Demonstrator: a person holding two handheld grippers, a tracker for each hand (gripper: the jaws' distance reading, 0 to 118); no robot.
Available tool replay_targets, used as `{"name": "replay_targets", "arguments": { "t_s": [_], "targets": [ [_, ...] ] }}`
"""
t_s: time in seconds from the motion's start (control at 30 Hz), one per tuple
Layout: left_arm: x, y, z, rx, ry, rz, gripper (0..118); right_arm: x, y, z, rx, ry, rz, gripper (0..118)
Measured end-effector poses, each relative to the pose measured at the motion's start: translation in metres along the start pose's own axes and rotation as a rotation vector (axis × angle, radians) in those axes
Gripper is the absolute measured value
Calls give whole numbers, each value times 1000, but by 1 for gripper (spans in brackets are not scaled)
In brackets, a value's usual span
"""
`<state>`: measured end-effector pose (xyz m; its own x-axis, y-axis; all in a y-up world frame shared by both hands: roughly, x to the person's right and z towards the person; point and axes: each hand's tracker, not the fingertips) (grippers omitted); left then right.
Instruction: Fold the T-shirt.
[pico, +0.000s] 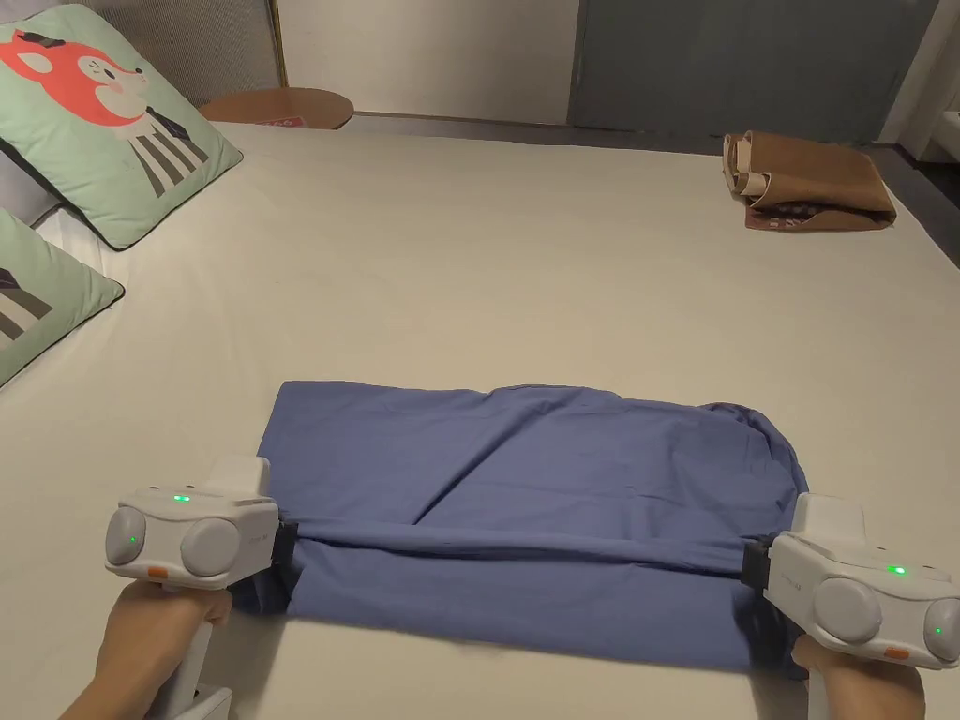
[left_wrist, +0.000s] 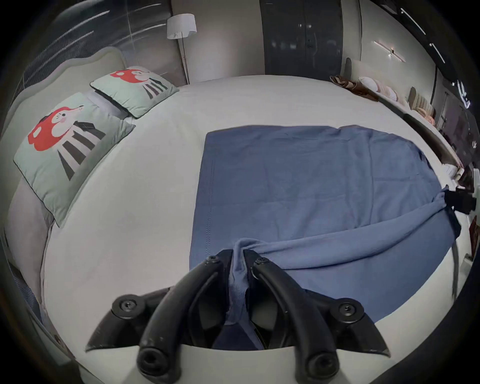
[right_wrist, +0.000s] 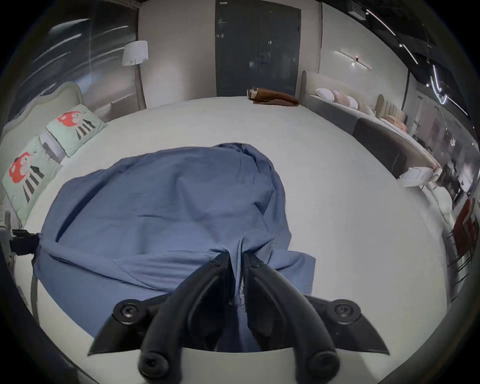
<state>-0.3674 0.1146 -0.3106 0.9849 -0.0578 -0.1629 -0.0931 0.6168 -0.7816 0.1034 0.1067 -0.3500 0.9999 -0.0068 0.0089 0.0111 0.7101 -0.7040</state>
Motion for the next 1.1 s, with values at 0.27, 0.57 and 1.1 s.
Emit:
{"name": "replay_targets", "arguments": {
  "t_s": [0.27,0.57,1.1],
  "targets": [
    [6,20,107,380,-113,70,108,-14,20,102,357,81,-13,114],
    [39,-13,213,799,-74,31,106,-41,4,212,658,36,75,113],
    [50,-27,223,781,-57,-36,0,-51,-15,241,749,14,94,0]
  ]
}}
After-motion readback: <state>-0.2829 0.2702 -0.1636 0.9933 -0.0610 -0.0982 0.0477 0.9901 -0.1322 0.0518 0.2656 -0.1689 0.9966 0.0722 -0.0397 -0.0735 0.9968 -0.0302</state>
